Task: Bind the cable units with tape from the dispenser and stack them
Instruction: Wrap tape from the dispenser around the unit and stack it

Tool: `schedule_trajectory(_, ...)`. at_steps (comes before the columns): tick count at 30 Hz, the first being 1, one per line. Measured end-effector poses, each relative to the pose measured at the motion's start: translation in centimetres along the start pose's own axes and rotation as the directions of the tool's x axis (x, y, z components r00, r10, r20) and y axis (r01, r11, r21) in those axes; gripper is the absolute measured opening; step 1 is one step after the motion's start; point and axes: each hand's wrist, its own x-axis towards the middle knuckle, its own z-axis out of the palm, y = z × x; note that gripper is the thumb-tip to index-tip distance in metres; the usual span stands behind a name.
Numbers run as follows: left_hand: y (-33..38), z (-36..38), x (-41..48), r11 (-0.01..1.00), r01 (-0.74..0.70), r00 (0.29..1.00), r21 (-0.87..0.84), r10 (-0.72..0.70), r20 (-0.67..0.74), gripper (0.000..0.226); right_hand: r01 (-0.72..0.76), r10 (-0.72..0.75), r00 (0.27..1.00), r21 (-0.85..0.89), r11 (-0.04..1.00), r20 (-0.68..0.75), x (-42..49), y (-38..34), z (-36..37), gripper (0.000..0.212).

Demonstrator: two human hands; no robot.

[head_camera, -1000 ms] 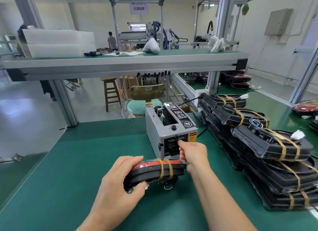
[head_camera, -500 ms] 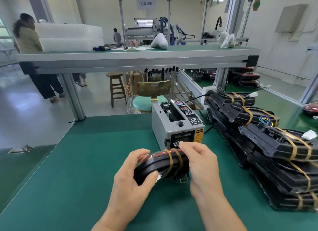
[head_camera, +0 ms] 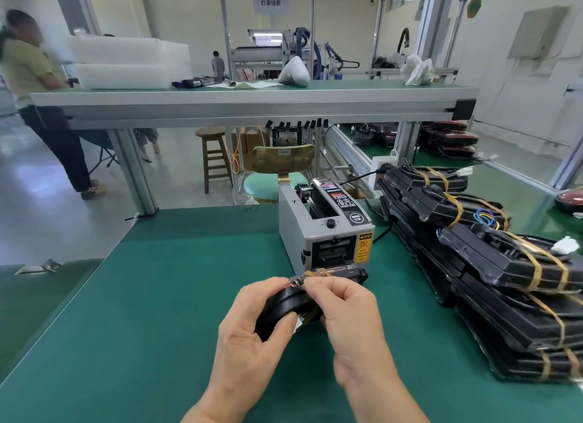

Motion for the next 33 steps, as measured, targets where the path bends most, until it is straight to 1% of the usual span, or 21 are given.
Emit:
schedule_trajectory(5,0.1,0.0,0.1,1.000,-0.022,1.000,0.014,0.022,0.004,0.040,0.058,-0.063,0.997,-0.115,0.992,-0.038,0.0,0.4,0.2,0.020)
schedule_trajectory(16,0.1,-0.1,0.0,0.997,-0.037,0.999,0.065,0.036,0.013,0.035,0.107,-0.120,0.992,-0.214,0.971,-0.048,0.2,1.2,-0.1,0.015)
schedule_trajectory(20,0.0,-0.1,0.0,0.995,-0.034,0.999,0.096,0.032,0.020,0.043,0.147,-0.162,0.986,-0.284,0.947,-0.029,0.2,1.4,-0.3,0.018)
schedule_trajectory(22,0.0,-0.2,0.0,0.994,-0.038,0.999,0.107,0.036,0.024,0.043,0.206,-0.227,0.974,-0.373,0.905,-0.014,0.1,1.4,-0.5,0.022)
schedule_trajectory(24,0.0,-0.2,0.1,0.994,-0.031,0.999,0.101,0.030,0.013,0.038,0.274,-0.318,0.948,-0.472,0.838,-0.014,0.2,1.4,-0.9,0.023)
schedule_trajectory(28,0.1,-0.3,0.1,0.995,-0.025,1.000,0.095,0.025,-0.003,0.034,0.353,-0.444,0.895,-0.555,0.753,-0.034,0.6,1.2,-1.1,0.013)
schedule_trajectory(29,0.1,-0.3,0.1,0.994,-0.036,0.999,0.100,0.036,0.003,0.034,0.371,-0.475,0.880,-0.594,0.714,-0.022,0.7,1.2,-1.0,0.017)
schedule_trajectory(31,0.0,-0.3,0.0,0.994,-0.051,0.999,0.101,0.050,0.015,0.033,0.404,-0.525,0.851,-0.667,0.626,0.023,1.0,1.4,-0.6,0.035)
schedule_trajectory(33,-0.2,-0.3,0.0,0.995,-0.052,0.999,0.089,0.051,0.016,0.032,0.407,-0.531,0.845,-0.720,0.562,0.063,1.3,1.6,-0.2,0.042)
